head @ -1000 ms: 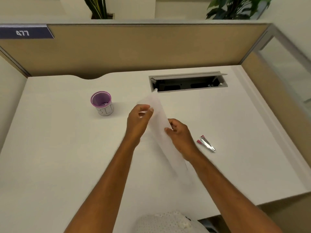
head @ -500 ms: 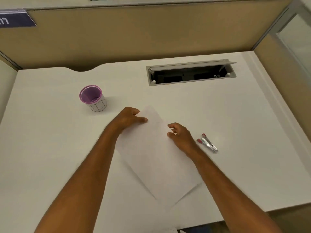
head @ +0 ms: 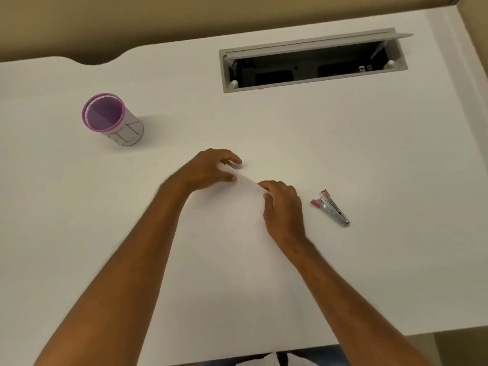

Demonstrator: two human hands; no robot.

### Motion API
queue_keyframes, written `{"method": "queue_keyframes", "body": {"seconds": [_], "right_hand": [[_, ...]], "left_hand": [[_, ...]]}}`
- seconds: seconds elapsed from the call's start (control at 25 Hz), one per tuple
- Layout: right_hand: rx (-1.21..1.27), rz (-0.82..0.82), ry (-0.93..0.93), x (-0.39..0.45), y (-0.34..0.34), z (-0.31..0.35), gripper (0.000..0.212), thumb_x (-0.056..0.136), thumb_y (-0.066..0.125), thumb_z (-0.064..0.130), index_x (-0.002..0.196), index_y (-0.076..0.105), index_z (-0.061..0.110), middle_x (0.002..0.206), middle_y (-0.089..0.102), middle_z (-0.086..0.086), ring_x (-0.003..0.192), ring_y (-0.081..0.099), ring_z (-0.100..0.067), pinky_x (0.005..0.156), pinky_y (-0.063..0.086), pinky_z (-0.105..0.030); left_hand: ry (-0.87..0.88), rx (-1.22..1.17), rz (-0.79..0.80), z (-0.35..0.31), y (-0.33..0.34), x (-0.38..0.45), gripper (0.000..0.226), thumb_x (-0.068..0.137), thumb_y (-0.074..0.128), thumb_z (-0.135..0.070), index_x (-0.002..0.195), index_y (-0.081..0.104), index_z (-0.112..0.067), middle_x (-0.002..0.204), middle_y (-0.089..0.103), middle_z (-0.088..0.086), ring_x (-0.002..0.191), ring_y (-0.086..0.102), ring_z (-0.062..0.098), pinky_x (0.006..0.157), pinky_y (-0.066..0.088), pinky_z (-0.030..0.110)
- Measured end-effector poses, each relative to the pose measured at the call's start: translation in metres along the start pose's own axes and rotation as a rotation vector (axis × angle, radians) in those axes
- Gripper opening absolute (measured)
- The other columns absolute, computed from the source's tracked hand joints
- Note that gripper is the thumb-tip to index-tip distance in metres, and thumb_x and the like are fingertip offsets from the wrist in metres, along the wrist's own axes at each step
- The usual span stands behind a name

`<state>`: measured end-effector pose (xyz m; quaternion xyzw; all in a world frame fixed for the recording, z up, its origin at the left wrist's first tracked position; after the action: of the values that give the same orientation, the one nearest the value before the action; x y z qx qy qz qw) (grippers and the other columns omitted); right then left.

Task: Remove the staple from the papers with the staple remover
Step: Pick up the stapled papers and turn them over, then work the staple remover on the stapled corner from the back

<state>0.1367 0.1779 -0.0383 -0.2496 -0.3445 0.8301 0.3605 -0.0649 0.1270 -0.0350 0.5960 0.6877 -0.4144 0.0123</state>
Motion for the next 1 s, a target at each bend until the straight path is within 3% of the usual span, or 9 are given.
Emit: {"method": "queue_keyframes", "body": {"seconds": [0.12,0.24,0.4,0.52,0.76,0.88,1.0], "right_hand": [[-0.022,-0.038,-0.019,0.002,-0.005,-0.002,0.033,0.098,0.055,0.005,0.126,0.066,0.018,0.118,0.069,-0.003,0.11,0.056,-0.03,0.093,0.042,-0.043],[-0.07,-0.172,-0.041,-0.007,-0.026,-0.014,0.035,0.094,0.061,0.012,0.128,0.064,0.022,0.125,0.063,0.0,0.114,0.053,-0.026,0.097,0.042,-0.043],[-0.133,-0.373,0.231,-0.031,-0.062,-0.067,0.049,0.084,0.065,0.009,0.129,0.056,0.026,0.128,0.054,0.0,0.115,0.048,-0.024,0.096,0.04,-0.041],[-0.195,-0.352,0.409,-0.044,-0.067,-0.094,0.049,0.082,0.066,0.01,0.129,0.057,0.02,0.131,0.054,-0.007,0.121,0.046,-0.033,0.098,0.039,-0.046],[-0.16,-0.362,0.361,-0.044,-0.079,-0.1,0.036,0.094,0.061,0.006,0.129,0.06,0.016,0.122,0.061,-0.012,0.114,0.052,-0.038,0.094,0.042,-0.047],[-0.011,-0.426,0.213,-0.047,-0.085,-0.07,0.038,0.095,0.063,0.009,0.13,0.056,0.022,0.123,0.059,-0.002,0.108,0.06,-0.023,0.088,0.051,-0.036],[0.393,-0.396,0.198,-0.05,-0.072,-0.04,0.043,0.087,0.075,0.008,0.12,0.057,0.028,0.11,0.067,0.013,0.097,0.066,-0.005,0.077,0.054,-0.019]], "left_hand": [[-0.044,0.083,0.062,0.003,0.012,0.008,0.016,0.083,0.082,-0.028,0.098,0.079,-0.024,0.101,0.074,-0.006,0.1,0.066,0.017,0.084,0.047,0.03],[-0.075,0.044,0.051,0.01,0.018,0.01,0.01,0.079,0.083,-0.034,0.084,0.081,-0.026,0.088,0.077,-0.006,0.09,0.069,0.015,0.074,0.05,0.029],[-0.057,0.026,0.09,0.012,0.015,0.011,0.01,0.078,0.082,-0.039,0.081,0.081,-0.03,0.083,0.077,-0.009,0.087,0.07,0.01,0.074,0.052,0.029],[-0.039,0.002,0.114,0.01,0.015,0.011,0.006,0.077,0.082,-0.039,0.081,0.082,-0.034,0.081,0.078,-0.012,0.086,0.072,0.007,0.076,0.054,0.028],[-0.047,-0.022,0.133,0.018,0.019,0.004,0.004,0.074,0.084,-0.034,0.077,0.083,-0.031,0.076,0.079,-0.013,0.079,0.072,0.005,0.071,0.054,0.025],[-0.073,-0.094,0.121,0.031,0.026,-0.006,0.007,0.074,0.086,-0.035,0.078,0.083,-0.03,0.078,0.08,-0.01,0.081,0.074,0.01,0.074,0.056,0.029],[-0.111,-0.246,0.105,0.043,0.038,-0.019,0.008,0.076,0.085,-0.033,0.079,0.083,-0.025,0.079,0.081,-0.002,0.074,0.074,0.014,0.069,0.057,0.031]]}}
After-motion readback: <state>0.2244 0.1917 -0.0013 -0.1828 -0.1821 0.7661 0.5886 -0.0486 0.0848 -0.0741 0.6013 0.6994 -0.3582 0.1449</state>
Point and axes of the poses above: each hand's wrist, its own x-axis towards the middle knuckle, its own y-axis out of the palm, z = x × y, the point moved 7 cm from there along x, towards the middle knuckle
